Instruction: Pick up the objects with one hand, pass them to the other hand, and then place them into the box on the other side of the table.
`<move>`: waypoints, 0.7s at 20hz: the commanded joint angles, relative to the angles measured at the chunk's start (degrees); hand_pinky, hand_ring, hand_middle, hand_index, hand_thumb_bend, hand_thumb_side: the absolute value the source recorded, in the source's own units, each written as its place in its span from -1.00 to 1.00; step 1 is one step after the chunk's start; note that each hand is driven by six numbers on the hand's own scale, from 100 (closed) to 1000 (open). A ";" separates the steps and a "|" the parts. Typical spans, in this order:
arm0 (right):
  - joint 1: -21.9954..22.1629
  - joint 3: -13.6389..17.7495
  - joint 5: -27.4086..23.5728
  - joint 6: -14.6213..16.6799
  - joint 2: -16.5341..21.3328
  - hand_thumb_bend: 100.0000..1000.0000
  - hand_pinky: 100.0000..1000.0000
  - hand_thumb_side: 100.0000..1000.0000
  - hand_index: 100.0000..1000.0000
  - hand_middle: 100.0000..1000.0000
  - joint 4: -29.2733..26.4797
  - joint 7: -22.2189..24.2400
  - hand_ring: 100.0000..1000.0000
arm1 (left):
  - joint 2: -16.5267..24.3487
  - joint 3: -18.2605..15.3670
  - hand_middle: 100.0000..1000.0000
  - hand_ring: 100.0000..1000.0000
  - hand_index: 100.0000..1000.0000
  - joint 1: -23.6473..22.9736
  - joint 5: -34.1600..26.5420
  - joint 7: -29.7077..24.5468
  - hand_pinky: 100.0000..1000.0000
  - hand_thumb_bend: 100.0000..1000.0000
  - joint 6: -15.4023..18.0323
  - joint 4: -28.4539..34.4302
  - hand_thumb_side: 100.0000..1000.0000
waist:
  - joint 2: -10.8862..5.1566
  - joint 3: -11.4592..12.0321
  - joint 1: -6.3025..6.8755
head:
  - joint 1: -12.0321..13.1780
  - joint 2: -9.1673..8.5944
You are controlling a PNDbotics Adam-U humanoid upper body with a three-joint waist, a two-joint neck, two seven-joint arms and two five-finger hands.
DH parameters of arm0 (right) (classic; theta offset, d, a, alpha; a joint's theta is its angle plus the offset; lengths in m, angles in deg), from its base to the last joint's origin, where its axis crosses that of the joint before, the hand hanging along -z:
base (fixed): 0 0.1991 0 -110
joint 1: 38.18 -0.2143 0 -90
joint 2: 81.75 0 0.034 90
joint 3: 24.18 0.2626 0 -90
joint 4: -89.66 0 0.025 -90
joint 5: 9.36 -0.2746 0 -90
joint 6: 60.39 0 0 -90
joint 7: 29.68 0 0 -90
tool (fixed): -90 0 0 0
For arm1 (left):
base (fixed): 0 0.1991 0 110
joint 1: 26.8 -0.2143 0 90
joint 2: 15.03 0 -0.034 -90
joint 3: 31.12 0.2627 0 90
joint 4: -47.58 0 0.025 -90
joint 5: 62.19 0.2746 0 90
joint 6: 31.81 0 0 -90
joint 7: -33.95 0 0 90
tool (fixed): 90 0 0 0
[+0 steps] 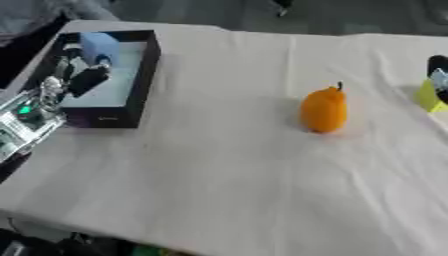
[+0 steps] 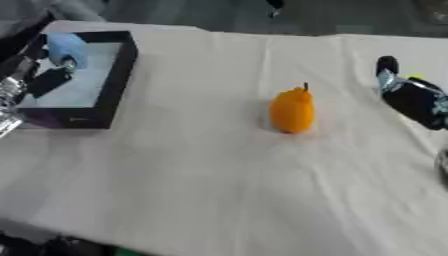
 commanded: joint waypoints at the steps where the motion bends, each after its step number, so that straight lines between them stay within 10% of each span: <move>1: -0.67 0.88 -0.35 -0.03 1.62 -0.22 0.73 -0.50 0.70 0.70 -0.56 -0.55 0.79 | 1.79 -1.48 0.88 1.00 1.00 0.86 2.29 7.44 1.00 -0.88 -9.30 -0.10 -0.04 | -0.73 0.10 -0.11 | -0.06 0.08; 3: -0.59 0.87 -0.38 -0.03 1.64 -0.22 0.73 -0.50 0.70 0.71 -0.56 -0.65 0.79 | 1.69 -1.68 0.88 1.00 1.00 0.94 2.79 6.39 1.00 -0.92 -9.11 -0.17 -0.80 | -0.74 0.11 -0.10 | -0.04 0.05; 4: -0.54 0.87 -0.38 -0.03 1.65 -0.22 0.73 -0.50 0.70 0.70 -0.56 -0.69 0.79 | 1.64 -1.78 0.88 1.00 1.00 0.97 2.83 5.87 1.00 -0.91 -9.00 -0.24 -0.86 | -0.75 0.10 -0.10 | -0.04 0.03; 14: -0.21 1.05 -0.11 -0.03 1.75 -0.24 0.73 -0.51 0.70 0.70 -0.56 -0.94 0.78 | 0.87 -3.54 0.80 1.00 0.85 1.45 1.45 9.38 1.00 -1.00 -7.26 0.30 -0.67 | -0.87 0.30 0.00 | -0.36 0.26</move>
